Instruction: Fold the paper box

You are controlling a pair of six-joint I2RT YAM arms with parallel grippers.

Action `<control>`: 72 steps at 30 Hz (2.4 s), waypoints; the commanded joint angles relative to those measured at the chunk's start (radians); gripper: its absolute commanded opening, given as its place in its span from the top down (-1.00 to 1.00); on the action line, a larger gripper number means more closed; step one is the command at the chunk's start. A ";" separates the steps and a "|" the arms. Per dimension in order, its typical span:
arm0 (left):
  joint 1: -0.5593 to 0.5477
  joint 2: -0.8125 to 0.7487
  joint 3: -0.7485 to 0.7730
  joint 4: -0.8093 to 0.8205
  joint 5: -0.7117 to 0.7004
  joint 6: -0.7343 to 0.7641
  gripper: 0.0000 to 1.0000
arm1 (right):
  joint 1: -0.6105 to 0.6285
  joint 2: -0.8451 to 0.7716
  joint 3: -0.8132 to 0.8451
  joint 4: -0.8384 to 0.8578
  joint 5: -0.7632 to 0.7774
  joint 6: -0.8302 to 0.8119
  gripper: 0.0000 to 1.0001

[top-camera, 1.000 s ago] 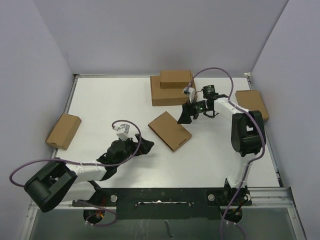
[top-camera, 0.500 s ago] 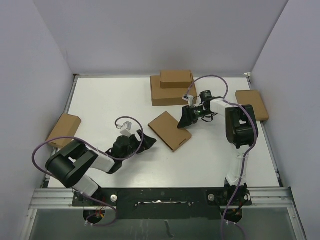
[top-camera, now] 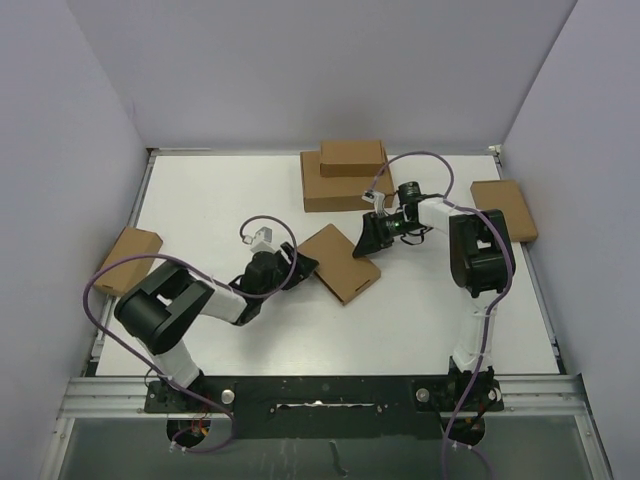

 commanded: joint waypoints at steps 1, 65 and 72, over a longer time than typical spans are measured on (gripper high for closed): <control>0.022 0.063 0.053 -0.019 0.008 -0.041 -0.05 | 0.015 -0.003 0.006 0.008 -0.038 0.008 0.11; -0.065 0.246 -0.082 0.419 -0.001 -0.250 -0.64 | -0.110 0.131 -0.103 0.126 -0.109 0.207 0.35; -0.074 0.266 -0.054 0.446 0.001 -0.252 -0.50 | -0.125 0.151 -0.097 0.115 -0.118 0.206 0.35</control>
